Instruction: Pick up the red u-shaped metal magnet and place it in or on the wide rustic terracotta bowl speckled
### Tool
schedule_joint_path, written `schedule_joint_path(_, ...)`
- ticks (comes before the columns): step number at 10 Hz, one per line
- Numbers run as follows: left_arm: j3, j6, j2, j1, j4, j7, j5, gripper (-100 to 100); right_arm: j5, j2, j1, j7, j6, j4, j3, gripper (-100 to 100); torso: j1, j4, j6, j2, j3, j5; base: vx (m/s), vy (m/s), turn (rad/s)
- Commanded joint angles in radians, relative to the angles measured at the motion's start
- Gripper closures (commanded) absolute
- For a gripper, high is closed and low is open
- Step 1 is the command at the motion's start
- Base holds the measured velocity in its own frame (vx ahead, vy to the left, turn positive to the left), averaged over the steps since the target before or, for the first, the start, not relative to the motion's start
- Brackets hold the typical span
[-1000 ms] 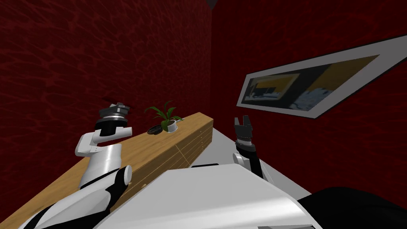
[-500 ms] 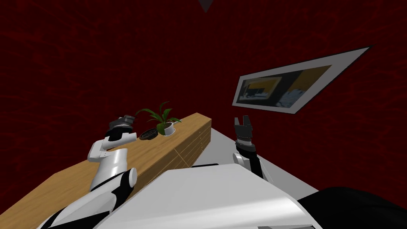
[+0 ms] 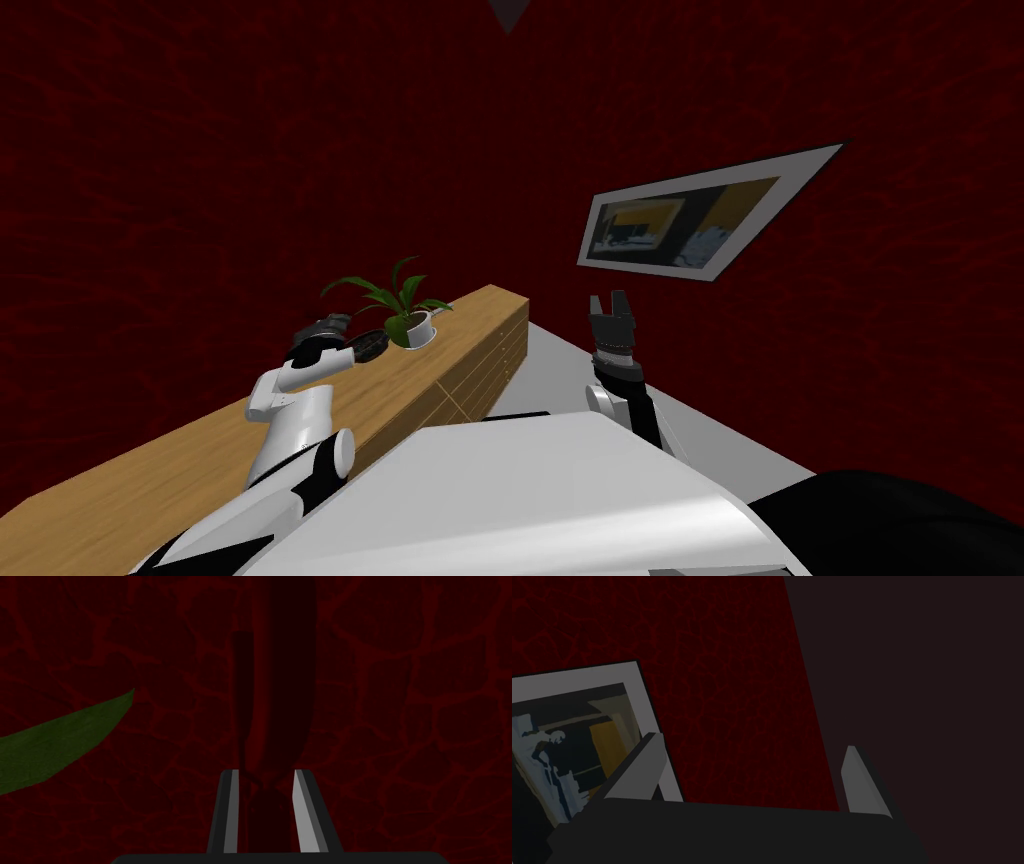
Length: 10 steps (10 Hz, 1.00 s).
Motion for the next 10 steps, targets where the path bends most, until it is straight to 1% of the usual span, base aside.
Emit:
schedule_joint_path(1, 0.001, 0.042, -0.012, 0.014, 0.027, -0.015, 0.004, 100, 0.000, 0.000, 0.000, 0.000, 0.000, 0.000, 0.000, 0, 0.000, 0.000, 0.000, 0.000, 0.000, 0.000, 0.011, 0.066, -0.181)
schedule_joint_path(2, 0.001, 0.042, -0.012, 0.014, 0.027, -0.015, 0.004, 100, 0.000, 0.000, 0.000, 0.000, 0.000, 0.000, 0.000, 0, 0.001, 0.000, 0.000, -0.001, 0.000, -0.001, 0.000, 0.059, -0.052)
schedule_joint_path(4, 0.006, 0.069, -0.038, 0.029, 0.054, -0.029, 0.001, 100, 0.000, 0.000, 0.000, 0.000, 0.000, 0.000, 0.000, 0, -0.002, 0.001, -0.002, 0.002, 0.001, -0.002, -0.002, 0.050, -0.073)
schedule_joint_path(5, 0.007, 0.055, -0.037, 0.027, 0.042, -0.024, 0.001, 100, 0.000, 0.000, 0.000, 0.000, 0.000, 0.000, 0.000, 0, -0.002, 0.000, -0.002, 0.002, 0.001, -0.002, -0.003, 0.022, -0.024)
schedule_joint_path(6, 0.007, 0.060, -0.040, 0.030, 0.043, -0.025, 0.001, -100, 0.000, 0.000, 0.000, 0.000, 0.000, 0.000, 0.000, 0, -0.004, 0.001, -0.002, 0.002, 0.001, -0.004, 0.000, 0.005, 0.003)
schedule_joint_path(10, 0.007, 0.060, -0.039, 0.030, 0.044, -0.025, 0.001, -100, 0.000, 0.000, 0.000, 0.000, 0.000, 0.000, 0.000, 0, -0.007, 0.001, -0.002, 0.002, 0.002, -0.005, 0.000, 0.000, 0.000)
